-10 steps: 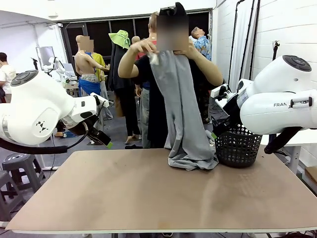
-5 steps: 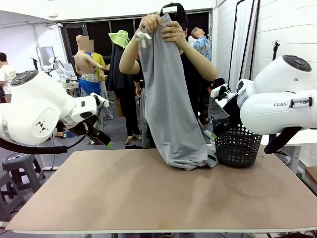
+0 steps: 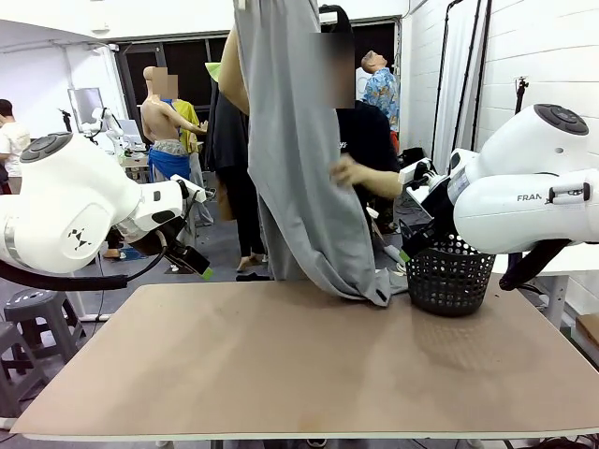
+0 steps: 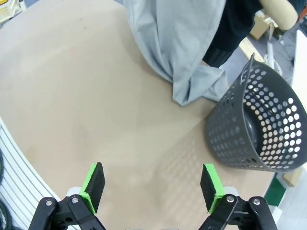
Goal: Fold the training pants.
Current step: Grab both ends of the Training pants handed by a person.
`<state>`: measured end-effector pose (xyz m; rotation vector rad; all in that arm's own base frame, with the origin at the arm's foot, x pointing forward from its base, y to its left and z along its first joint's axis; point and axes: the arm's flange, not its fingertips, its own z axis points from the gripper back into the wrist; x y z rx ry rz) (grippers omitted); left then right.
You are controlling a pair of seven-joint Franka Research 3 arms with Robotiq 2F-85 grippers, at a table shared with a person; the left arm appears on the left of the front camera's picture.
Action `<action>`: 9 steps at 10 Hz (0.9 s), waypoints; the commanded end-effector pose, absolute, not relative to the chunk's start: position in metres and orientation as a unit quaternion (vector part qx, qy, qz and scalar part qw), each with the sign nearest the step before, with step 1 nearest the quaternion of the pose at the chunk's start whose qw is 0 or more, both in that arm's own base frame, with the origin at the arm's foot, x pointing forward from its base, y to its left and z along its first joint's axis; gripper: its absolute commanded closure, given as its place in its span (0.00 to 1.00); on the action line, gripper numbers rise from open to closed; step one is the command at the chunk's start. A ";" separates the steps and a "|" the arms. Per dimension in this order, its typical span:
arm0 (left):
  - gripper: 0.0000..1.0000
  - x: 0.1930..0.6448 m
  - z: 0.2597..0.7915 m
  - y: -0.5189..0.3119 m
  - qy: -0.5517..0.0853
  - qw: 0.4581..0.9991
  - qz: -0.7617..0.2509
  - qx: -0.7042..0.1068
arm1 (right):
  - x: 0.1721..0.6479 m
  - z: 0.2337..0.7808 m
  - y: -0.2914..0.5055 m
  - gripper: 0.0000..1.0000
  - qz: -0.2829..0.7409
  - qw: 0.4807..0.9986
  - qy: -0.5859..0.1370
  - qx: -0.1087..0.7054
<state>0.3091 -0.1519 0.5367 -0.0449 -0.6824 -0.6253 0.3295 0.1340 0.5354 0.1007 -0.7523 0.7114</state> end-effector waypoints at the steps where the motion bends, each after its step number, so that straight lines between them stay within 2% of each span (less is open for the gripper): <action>1: 0.00 0.310 0.537 -0.152 -0.330 0.893 -0.305 -0.019 | 0.331 0.535 0.133 0.00 0.339 0.868 -0.360 0.050; 9: 0.00 0.310 0.537 -0.152 -0.330 0.893 -0.305 -0.019 | 0.331 0.535 0.133 0.00 0.339 0.868 -0.360 0.050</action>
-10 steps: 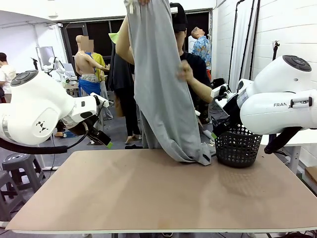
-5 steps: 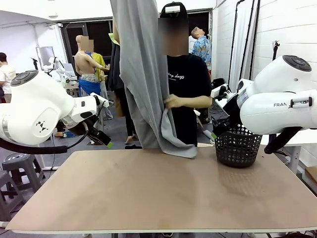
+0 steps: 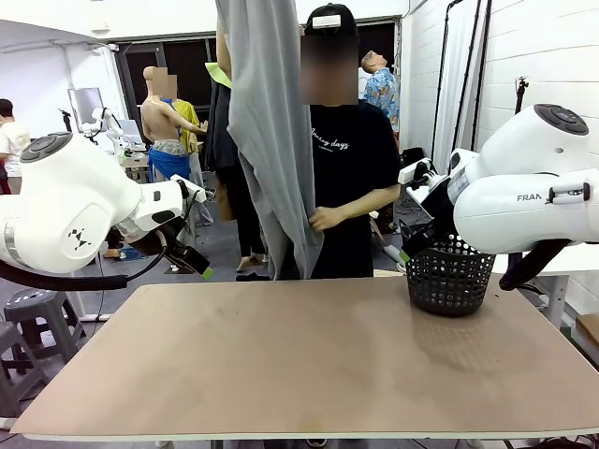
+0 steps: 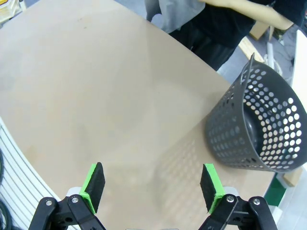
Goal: Fold the training pants.
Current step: Grab both ends of the Training pants handed by a person.
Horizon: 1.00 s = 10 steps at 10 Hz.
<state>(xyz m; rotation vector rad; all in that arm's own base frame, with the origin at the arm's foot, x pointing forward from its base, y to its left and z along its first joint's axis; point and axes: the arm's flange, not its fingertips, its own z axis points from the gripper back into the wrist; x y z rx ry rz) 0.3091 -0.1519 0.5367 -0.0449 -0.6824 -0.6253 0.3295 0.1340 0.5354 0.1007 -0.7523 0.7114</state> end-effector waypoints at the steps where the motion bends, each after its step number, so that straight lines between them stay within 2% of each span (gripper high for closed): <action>1: 0.00 0.310 0.537 -0.152 -0.330 0.893 -0.305 -0.019 | 0.331 0.535 0.133 0.00 0.339 0.868 -0.360 0.050; 10: 0.00 0.310 0.537 -0.152 -0.330 0.893 -0.305 -0.019 | 0.331 0.535 0.133 0.00 0.339 0.868 -0.360 0.050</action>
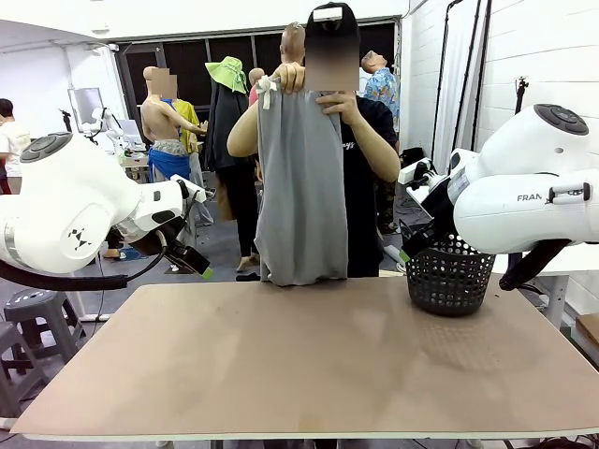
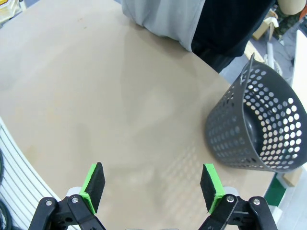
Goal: Fold the training pants.
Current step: Grab both ends of the Training pants handed by a person.
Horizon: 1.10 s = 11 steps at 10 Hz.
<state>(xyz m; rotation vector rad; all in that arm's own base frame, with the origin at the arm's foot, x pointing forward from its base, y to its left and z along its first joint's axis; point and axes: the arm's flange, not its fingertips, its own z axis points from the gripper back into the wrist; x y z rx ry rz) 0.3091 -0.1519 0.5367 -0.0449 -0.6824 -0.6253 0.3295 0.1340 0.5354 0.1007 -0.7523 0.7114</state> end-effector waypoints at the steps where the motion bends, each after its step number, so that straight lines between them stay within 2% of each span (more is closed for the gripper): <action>1: 0.00 0.310 0.537 -0.152 -0.330 0.893 -0.305 -0.019 | 0.331 0.535 0.133 0.00 0.339 0.868 -0.360 0.050; 11: 0.00 0.310 0.537 -0.152 -0.330 0.893 -0.305 -0.019 | 0.331 0.535 0.133 0.00 0.339 0.868 -0.360 0.050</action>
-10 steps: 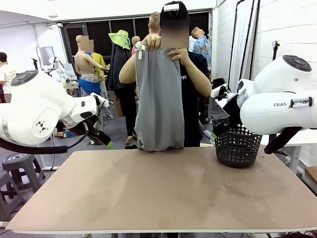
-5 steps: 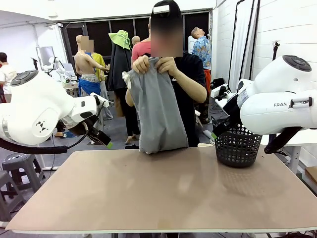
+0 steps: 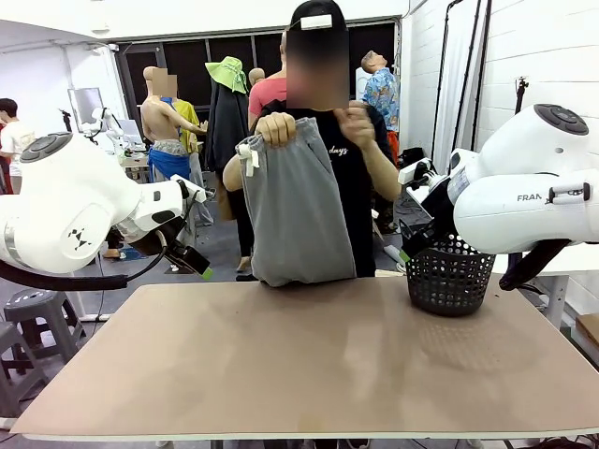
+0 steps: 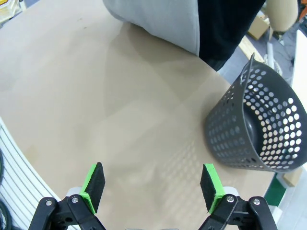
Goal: Fold the training pants.
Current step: Grab both ends of the Training pants handed by a person.
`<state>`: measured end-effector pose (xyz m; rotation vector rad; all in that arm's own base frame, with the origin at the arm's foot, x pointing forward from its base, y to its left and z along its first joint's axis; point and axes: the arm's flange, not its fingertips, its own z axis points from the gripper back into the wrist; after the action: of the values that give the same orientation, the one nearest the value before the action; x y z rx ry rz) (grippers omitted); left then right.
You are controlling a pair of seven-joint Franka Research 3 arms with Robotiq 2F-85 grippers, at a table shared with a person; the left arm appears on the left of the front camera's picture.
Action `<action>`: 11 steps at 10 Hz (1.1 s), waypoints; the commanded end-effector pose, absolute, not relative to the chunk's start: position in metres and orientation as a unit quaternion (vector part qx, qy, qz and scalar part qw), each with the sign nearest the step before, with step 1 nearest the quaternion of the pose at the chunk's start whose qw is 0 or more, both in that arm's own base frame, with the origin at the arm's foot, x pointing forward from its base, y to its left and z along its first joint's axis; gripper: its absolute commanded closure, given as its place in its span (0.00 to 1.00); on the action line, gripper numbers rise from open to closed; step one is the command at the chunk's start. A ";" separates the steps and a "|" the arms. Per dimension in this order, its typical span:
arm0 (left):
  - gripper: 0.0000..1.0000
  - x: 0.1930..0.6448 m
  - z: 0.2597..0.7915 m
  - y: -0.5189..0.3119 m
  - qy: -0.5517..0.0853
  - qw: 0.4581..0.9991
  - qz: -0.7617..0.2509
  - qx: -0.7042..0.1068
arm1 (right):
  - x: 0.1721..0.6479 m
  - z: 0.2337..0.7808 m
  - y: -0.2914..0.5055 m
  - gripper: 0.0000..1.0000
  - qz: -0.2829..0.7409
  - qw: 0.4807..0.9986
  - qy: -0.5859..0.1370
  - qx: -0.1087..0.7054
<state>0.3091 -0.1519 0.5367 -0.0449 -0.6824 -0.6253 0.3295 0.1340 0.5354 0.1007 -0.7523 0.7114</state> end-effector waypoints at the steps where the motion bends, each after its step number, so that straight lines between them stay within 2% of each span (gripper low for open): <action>1: 0.00 0.310 0.537 -0.152 -0.330 0.893 -0.305 -0.019 | 0.331 0.535 0.133 0.00 0.339 0.868 -0.360 0.050; 11: 0.00 0.310 0.537 -0.152 -0.330 0.893 -0.305 -0.019 | 0.331 0.535 0.133 0.00 0.339 0.868 -0.360 0.050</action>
<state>0.3091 -0.1519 0.5367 -0.0449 -0.6824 -0.6253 0.3295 0.1340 0.5354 0.1007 -0.7523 0.7114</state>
